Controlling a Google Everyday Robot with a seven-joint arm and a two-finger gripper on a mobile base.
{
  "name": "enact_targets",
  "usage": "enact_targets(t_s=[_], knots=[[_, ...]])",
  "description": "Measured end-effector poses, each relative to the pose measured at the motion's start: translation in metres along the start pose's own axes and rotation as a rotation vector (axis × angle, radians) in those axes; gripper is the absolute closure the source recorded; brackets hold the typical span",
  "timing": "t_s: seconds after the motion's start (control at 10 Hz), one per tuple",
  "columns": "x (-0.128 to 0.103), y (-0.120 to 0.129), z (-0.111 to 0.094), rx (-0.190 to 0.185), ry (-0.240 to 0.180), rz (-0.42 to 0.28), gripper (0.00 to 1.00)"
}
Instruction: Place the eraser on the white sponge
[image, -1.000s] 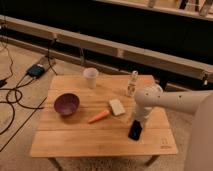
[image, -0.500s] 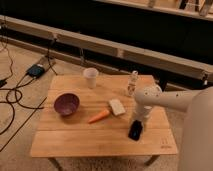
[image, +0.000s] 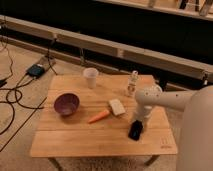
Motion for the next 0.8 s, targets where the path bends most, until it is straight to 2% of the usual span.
enact_targets(t_s=[0.1, 0.3, 0.4, 0.5, 0.6, 0.7, 0.8], knots=[[-0.001, 0.001, 0.000, -0.002, 0.001, -0.001, 0.66], [-0.004, 0.005, -0.005, -0.016, -0.008, -0.004, 0.83], [-0.009, 0.013, -0.014, -0.039, -0.030, -0.011, 0.95], [-0.013, 0.020, -0.024, -0.058, -0.053, -0.024, 1.00], [-0.018, 0.029, -0.038, -0.074, -0.086, -0.052, 1.00], [-0.022, 0.037, -0.049, -0.075, -0.113, -0.086, 1.00], [-0.025, 0.055, -0.065, -0.076, -0.144, -0.143, 1.00]])
